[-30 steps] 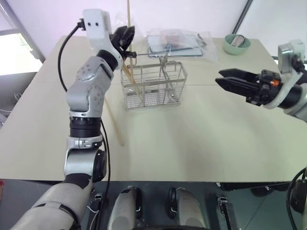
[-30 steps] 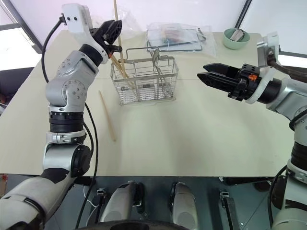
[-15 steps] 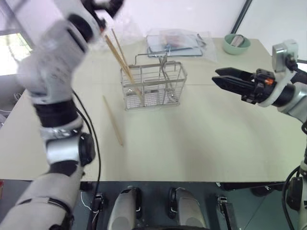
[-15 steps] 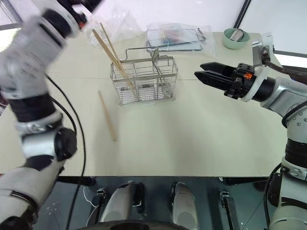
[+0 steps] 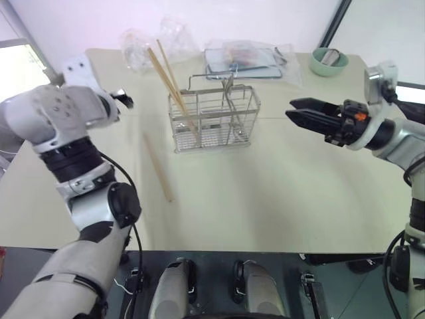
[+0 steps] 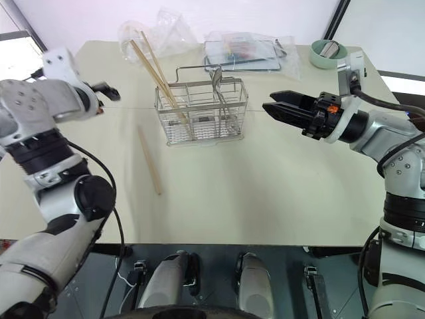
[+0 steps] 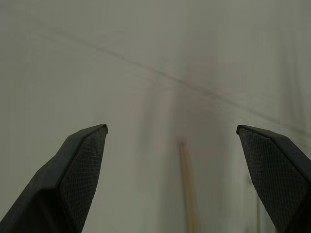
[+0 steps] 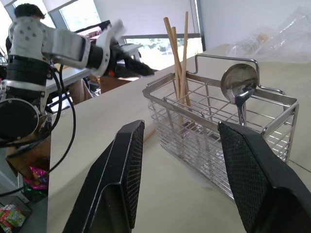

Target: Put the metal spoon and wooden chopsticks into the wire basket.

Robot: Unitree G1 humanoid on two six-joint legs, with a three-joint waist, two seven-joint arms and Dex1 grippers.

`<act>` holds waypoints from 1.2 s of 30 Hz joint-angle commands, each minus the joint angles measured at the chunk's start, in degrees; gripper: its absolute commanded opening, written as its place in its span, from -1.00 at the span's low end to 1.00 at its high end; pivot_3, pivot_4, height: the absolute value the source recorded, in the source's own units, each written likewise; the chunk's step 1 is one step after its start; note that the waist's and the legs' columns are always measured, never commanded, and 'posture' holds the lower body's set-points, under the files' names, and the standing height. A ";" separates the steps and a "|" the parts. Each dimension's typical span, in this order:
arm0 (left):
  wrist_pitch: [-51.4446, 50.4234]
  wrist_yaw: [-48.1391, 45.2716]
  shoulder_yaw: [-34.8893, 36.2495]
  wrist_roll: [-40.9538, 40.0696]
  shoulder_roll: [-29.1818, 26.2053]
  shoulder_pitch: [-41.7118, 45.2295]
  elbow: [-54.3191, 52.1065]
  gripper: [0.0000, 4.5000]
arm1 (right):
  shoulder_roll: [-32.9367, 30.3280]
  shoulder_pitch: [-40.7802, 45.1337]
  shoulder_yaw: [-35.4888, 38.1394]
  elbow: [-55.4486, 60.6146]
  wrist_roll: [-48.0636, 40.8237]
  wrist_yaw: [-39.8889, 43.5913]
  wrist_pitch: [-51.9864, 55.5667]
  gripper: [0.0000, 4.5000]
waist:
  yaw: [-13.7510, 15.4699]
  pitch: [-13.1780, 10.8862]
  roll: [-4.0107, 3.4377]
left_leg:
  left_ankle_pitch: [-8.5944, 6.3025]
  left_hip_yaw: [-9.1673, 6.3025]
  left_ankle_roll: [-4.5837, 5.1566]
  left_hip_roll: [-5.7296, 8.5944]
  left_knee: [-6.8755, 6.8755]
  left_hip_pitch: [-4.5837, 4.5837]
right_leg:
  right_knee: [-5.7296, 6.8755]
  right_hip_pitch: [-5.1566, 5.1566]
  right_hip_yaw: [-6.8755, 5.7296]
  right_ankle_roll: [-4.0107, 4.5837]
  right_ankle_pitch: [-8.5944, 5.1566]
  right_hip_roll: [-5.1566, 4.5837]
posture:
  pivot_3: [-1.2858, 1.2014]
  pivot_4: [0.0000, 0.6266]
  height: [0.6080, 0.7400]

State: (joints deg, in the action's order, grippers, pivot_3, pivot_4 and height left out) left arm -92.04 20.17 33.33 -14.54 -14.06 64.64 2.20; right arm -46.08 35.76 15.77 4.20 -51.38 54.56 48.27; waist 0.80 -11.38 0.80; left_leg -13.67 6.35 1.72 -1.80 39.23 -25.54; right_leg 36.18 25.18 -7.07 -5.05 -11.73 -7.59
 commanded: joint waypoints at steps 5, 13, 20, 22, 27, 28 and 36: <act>-0.23 -1.71 -5.30 4.43 4.04 -6.41 -0.37 0.99 | 0.36 0.90 0.59 1.48 0.26 0.37 -1.34 0.10 | -0.10 0.01 -0.01 | 0.00 0.04 -0.02 -0.01 -0.04 0.04 | 0.01 0.03 0.02 0.01 0.00 0.00 | 0.03 -0.52 0.50; 0.23 -3.50 -5.95 7.30 6.88 -7.26 4.23 0.99 | 0.11 -1.93 2.12 4.01 -0.46 -0.55 -0.94 0.10 | 0.07 0.01 0.01 | -0.01 0.02 -0.01 0.00 -0.02 -0.01 | -0.01 0.03 0.00 0.01 0.00 -0.05 | 0.03 -0.52 0.50; 5.30 -6.25 -9.37 8.36 6.33 -8.10 8.77 0.88 | -0.02 -3.05 3.09 5.05 -0.91 -1.19 -0.74 0.10 | 0.07 0.04 -0.03 | -0.01 0.01 0.01 -0.01 -0.03 0.05 | 0.01 0.01 0.00 0.02 0.00 -0.04 | 0.03 -0.52 0.50; 5.95 -6.84 -9.28 8.34 6.42 -7.98 8.84 0.61 | 0.07 -2.97 2.99 5.08 -0.87 -1.22 -0.74 0.10 | 0.07 0.04 -0.03 | -0.03 0.00 0.04 -0.01 -0.02 0.04 | 0.01 0.02 0.00 0.02 0.01 -0.04 | 0.03 -0.52 0.50; 6.39 -7.11 -8.06 8.97 6.58 -7.54 8.46 -0.54 | 0.06 -1.91 2.84 4.11 -0.82 -0.99 -0.81 0.10 | -0.01 0.03 -0.02 | -0.15 0.01 0.23 -0.01 -0.03 0.01 | 0.00 0.04 0.00 0.02 0.01 -0.05 | 0.03 -0.52 0.50; 6.46 -7.01 -7.85 9.15 6.50 -7.54 8.36 -0.77 | 0.08 -1.68 2.78 3.84 -0.77 -0.92 -0.85 0.10 | -0.02 0.03 -0.02 | -0.15 0.01 0.23 -0.01 -0.03 0.01 | 0.00 0.04 0.00 0.02 0.01 -0.05 | 0.03 -0.52 0.50; 20.56 -9.86 -10.28 9.00 2.28 -3.58 4.97 -0.99 | 0.27 -0.71 2.35 2.53 -0.37 -0.35 -1.08 0.10 | -0.01 0.02 -0.01 | -0.15 0.01 0.24 -0.02 -0.03 -0.03 | 0.00 0.08 -0.01 0.03 0.01 -0.04 | 0.03 -0.52 0.50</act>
State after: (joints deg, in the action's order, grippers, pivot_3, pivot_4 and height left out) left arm -77.57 11.34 23.96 -5.19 -10.19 56.73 11.12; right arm -45.50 33.65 16.87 6.21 -50.92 53.89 47.95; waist 0.78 -11.35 0.80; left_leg -13.82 6.37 1.94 -1.82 39.21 -25.58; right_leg 36.19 25.28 -7.08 -5.02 -11.72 -7.64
